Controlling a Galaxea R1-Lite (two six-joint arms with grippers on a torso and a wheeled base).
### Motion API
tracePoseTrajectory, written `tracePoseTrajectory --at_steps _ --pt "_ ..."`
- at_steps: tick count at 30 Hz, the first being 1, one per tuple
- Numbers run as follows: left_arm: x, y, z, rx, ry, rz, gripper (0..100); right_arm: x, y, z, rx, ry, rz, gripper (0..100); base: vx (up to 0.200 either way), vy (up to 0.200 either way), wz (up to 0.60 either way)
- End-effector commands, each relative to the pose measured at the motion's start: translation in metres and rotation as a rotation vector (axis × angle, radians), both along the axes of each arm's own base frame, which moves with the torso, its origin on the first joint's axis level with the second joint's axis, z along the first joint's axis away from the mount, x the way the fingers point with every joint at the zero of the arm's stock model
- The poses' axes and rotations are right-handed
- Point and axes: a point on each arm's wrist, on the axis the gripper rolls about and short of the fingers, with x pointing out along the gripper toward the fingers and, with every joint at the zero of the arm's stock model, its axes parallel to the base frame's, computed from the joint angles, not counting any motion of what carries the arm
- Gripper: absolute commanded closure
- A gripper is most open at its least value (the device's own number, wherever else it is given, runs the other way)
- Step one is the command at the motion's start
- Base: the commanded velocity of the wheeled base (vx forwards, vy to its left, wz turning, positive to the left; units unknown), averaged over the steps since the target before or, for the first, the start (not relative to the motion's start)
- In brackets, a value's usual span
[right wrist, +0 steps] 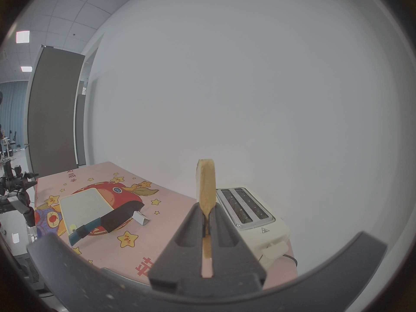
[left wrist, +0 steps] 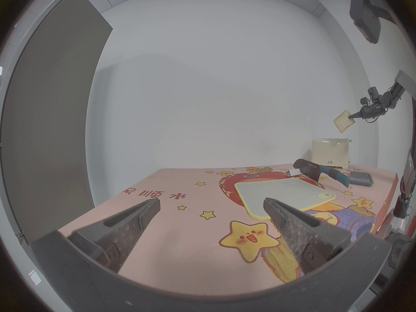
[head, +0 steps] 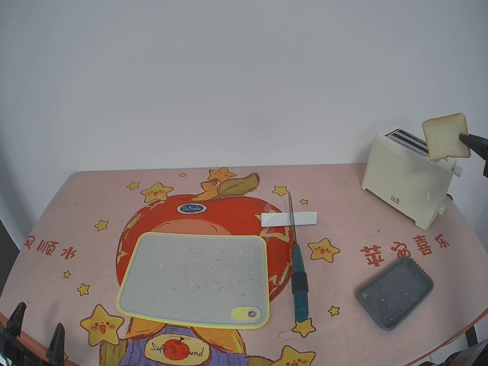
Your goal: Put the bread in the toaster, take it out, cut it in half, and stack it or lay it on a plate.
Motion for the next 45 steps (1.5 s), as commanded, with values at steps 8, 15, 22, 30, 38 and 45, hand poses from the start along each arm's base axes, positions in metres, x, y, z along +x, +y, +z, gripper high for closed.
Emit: tracePoseTrajectory --at_steps 8,15,22,30,38,45 --pt "0.000 0.000 -0.005 0.000 0.005 0.001 0 0.030 -0.016 -0.005 0.023 0.035 0.017 100 0.000 0.000 0.00" --pt "0.000 0.000 -0.005 0.000 0.005 0.001 0 0.045 -0.026 -0.007 0.032 0.048 0.013 100 0.000 0.000 0.00" --pt "0.000 0.000 -0.005 0.000 0.005 0.001 0 0.061 -0.032 -0.012 0.040 0.045 0.044 100 0.000 0.000 0.00" --pt "0.000 0.000 -0.005 0.000 0.005 0.001 0 0.086 -0.042 -0.014 0.023 0.000 0.044 100 0.000 0.000 0.00" --pt "0.000 0.000 -0.005 0.000 0.005 0.001 0 0.100 -0.046 -0.021 0.029 0.016 0.046 100 0.000 0.000 0.00" --pt "0.000 0.000 -0.005 0.000 0.005 0.001 0 0.101 -0.048 -0.013 0.019 -0.004 0.042 100 0.000 0.000 0.00"
